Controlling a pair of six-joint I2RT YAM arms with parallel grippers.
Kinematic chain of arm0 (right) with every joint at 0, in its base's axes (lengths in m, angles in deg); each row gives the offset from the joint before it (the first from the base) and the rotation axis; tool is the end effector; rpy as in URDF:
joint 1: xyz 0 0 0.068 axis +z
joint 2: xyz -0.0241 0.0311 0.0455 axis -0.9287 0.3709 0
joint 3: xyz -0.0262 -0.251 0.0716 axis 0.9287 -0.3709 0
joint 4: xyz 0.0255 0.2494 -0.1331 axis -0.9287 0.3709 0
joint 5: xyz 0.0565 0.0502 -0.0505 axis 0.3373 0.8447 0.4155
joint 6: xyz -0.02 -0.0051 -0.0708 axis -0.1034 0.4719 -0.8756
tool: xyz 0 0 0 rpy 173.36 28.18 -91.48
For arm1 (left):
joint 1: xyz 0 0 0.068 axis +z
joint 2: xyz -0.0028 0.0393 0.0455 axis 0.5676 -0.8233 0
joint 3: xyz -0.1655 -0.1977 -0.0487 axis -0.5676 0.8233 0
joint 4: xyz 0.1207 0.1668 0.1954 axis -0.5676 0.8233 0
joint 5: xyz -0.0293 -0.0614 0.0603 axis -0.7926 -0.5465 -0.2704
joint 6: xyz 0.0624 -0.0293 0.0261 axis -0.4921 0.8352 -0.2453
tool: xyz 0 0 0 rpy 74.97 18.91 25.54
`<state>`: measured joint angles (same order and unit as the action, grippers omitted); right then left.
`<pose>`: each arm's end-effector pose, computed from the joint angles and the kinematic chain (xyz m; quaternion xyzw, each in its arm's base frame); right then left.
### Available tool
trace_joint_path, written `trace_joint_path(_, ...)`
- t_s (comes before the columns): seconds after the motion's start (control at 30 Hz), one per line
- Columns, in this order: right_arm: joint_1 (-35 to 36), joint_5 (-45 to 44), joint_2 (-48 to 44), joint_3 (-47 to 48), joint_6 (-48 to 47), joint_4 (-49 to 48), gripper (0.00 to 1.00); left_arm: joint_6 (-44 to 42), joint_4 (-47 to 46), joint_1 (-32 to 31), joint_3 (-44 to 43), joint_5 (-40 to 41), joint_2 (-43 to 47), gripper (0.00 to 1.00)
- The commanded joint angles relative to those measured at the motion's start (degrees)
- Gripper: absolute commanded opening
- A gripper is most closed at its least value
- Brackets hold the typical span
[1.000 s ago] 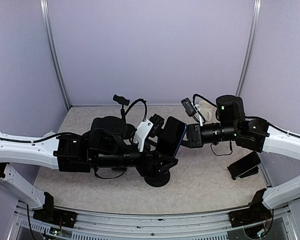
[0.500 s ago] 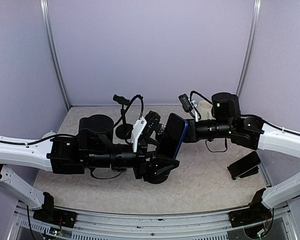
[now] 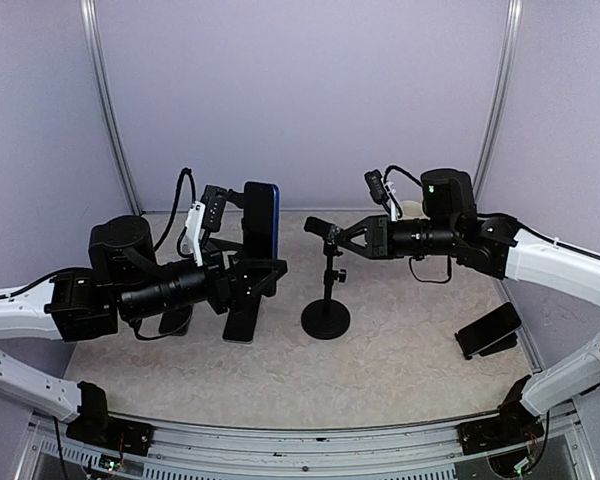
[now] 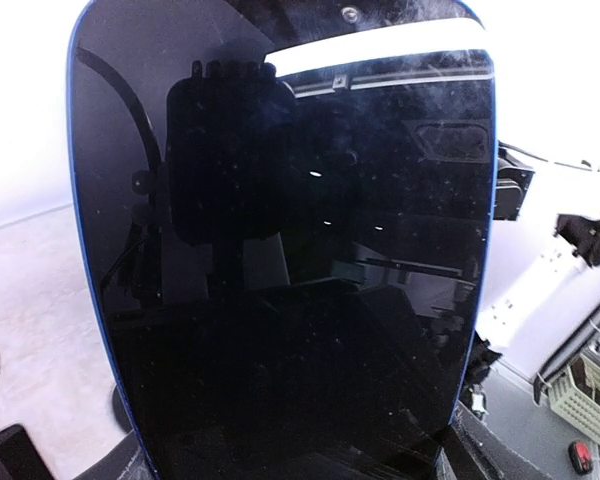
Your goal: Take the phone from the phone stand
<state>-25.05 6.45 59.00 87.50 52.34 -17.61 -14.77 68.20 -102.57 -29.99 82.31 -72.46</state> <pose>0.2431 0.2602 0.3132 -0.1761 0.7889 0.4761 0.3464 0.1227 -0.2830 0.3371 0.2554 0.6913 -0.4400 0.5131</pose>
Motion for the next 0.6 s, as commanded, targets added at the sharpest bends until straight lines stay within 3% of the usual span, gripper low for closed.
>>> trace_joint_path(0.0,-3.47,3.07,2.58,5.21,-1.80,-7.91,0.00,2.52,0.55,1.32,2.40,5.99,3.41,0.37)
trace_joint_path(0.57,-10.96,8.38,23.70,24.61,-3.55,-11.40,0.00,7.89,6.88,4.00,7.23,13.80,9.63,0.37)
